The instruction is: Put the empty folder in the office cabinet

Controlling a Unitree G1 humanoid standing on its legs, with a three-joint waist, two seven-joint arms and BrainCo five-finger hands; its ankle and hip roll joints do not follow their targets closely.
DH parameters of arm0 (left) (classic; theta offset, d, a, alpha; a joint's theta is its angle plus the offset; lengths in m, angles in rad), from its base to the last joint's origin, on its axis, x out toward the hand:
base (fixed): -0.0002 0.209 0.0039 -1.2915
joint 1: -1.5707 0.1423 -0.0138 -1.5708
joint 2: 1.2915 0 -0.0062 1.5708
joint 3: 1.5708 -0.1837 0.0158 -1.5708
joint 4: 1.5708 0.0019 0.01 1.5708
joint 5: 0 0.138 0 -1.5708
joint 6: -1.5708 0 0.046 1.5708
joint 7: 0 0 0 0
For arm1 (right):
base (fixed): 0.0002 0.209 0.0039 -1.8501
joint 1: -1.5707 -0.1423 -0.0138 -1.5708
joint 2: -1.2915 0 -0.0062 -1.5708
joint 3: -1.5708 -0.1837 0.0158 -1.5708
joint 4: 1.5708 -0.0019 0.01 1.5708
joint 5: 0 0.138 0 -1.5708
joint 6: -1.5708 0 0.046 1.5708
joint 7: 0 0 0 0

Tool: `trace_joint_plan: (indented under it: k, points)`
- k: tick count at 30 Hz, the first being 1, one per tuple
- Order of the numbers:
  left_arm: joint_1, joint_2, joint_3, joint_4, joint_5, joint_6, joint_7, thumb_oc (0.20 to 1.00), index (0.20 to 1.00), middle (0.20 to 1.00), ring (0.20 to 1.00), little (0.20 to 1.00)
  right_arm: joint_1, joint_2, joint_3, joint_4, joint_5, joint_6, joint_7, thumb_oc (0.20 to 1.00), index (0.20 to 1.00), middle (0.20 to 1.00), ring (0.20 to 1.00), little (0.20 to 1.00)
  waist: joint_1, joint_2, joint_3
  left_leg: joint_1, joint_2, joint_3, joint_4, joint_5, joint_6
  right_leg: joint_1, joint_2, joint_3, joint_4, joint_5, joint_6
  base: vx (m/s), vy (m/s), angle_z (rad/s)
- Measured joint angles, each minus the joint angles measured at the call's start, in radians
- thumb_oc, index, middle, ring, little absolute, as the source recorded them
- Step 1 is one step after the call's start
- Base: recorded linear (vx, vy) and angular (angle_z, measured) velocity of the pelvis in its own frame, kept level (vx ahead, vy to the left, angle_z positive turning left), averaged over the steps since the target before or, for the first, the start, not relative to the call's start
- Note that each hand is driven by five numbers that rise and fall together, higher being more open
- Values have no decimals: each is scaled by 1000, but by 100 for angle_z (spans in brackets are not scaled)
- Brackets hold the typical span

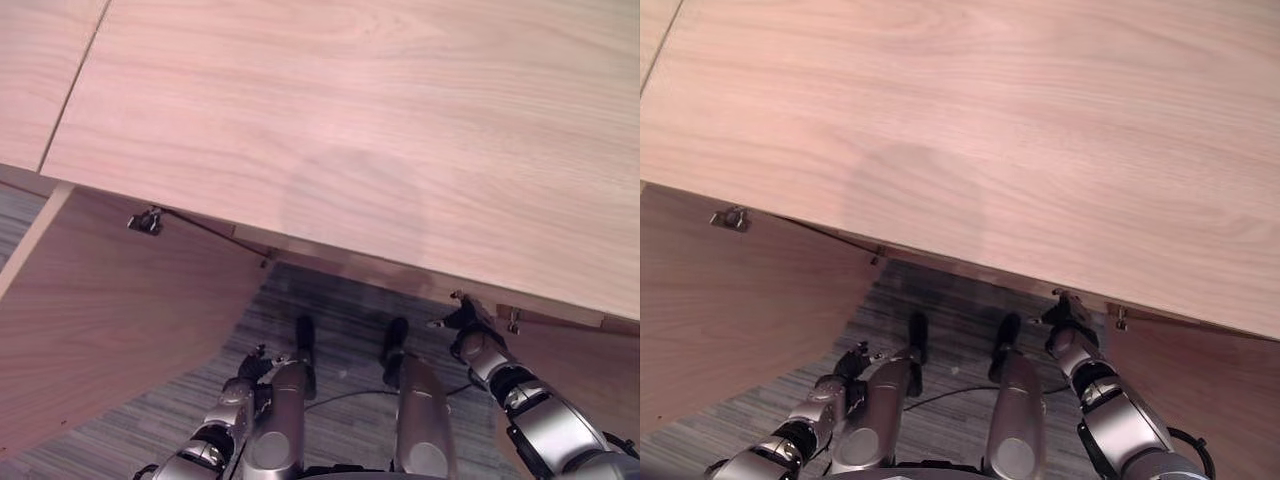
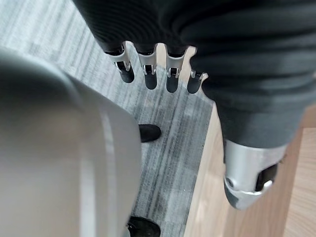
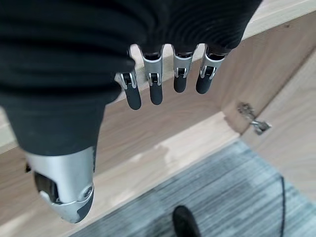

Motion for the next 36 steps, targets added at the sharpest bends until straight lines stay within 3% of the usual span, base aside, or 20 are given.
trace_joint_plan:
  k: [3, 4, 5, 7, 8, 9, 11, 16, 20, 24, 26, 36]
  points:
    - [-29, 18, -5, -41, -17, -1, 3, 1000, 1000, 1000, 1000, 1000, -54, -15, 1, 3, 44, 2, 0, 1000, 1000, 1000, 1000, 1000, 0, -2, 33, -85, 9, 0, 105, -35, 0, -62, -1, 8, 56, -3, -6, -88, 5, -4]
    - [-37, 22, -8, -51, -34, -1, 4, 1000, 1000, 1000, 1000, 1000, -72, -17, 0, 3, 67, 2, -1, 1000, 1000, 1000, 1000, 1000, -1, -5, 35, -128, 14, 0, 164, -61, 3, -99, -2, 16, 92, -11, -18, -36, 4, -17]
    - [-83, 44, -24, -62, -50, 0, 6, 1000, 1000, 1000, 1000, 1000, -122, -19, -2, -8, 100, -3, -3, 1000, 1000, 1000, 1000, 1000, -3, -6, 62, -249, 30, 3, 317, -125, 10, -205, -12, 38, 200, -43, -25, -100, 11, -18]
    - [-101, 57, -21, -80, -57, 4, 11, 1000, 1000, 1000, 1000, 1000, -121, -29, -3, -38, 116, 1, -5, 1000, 1000, 1000, 1000, 1000, -10, -8, 70, -286, 34, -1, 373, -142, 10, -234, -17, 52, 231, -53, -17, -136, -8, -18]
    - [-78, 96, -24, -195, -80, 2, 14, 1000, 1000, 1000, 1000, 1000, -144, -131, 31, -91, 171, 26, 46, 1000, 1000, 1000, 1000, 1000, -2, -17, 41, -414, 48, 5, 488, -193, 20, -358, -39, 46, 321, -77, -21, -96, -11, -19]
    - [-135, 135, 5, -256, -82, -2, 16, 1000, 1000, 1000, 1000, 1000, -202, -247, 12, -127, 187, 26, 22, 1000, 1000, 1000, 1000, 1000, -9, -28, 65, -573, 49, 7, 569, -189, 33, -511, -62, 43, 392, -72, -28, -75, 16, -21]
    - [-179, 169, 13, -251, -104, 6, 18, 1000, 1000, 1000, 1000, 1000, -177, -248, -39, -291, 196, 13, -4, 1000, 1000, 1000, 1000, 1000, -40, -49, 91, -649, 61, 3, 636, -206, 35, -579, -65, 52, 424, -66, -41, -28, 14, -13]
    - [-278, 143, 16, -272, -102, 8, 27, 1000, 1000, 1000, 1000, 1000, -183, -232, -93, -395, 206, -4, -52, 1000, 1000, 1000, 1000, 1000, -45, -52, 89, -746, 61, -4, 704, -218, 48, -674, -73, 69, 491, -76, -50, 28, -11, 1]
    - [-250, 111, 16, -249, -102, 11, 53, 1000, 1000, 1000, 1000, 1000, -73, -177, -127, -430, 206, 0, -79, 1000, 1000, 1000, 1000, 1000, -46, -83, -54, -841, 61, -3, 764, -259, 52, -780, -82, 86, 556, -108, -60, 58, -13, 0]
    - [-156, 88, 15, -232, -102, 18, 55, 1000, 1000, 1000, 1000, 1000, 46, -118, -136, -439, 205, -1, -85, 1000, 1000, 1000, 1000, 1000, -59, -87, -171, -840, 61, 11, 759, -280, 60, -787, -82, 95, 550, -118, -56, 27, 8, -4]
    - [-154, 87, 14, -179, -102, 28, 55, 1000, 1000, 1000, 1000, 1000, 103, -64, -170, -428, 207, -22, -91, 1000, 1000, 1000, 1000, 1000, -65, -92, -197, -815, 60, 21, 741, -282, 62, -767, -82, 98, 533, -118, -53, 3, 3, -2]
    - [-124, 98, 14, -172, -102, 47, 56, 1000, 1000, 1000, 1000, 1000, 203, -13, -204, -300, 267, -36, -72, 1000, 1000, 1000, 1000, 1000, -74, -92, -220, -802, 60, 30, 708, -280, 59, -757, -75, 98, 496, -112, -43, 1, 1, -1]
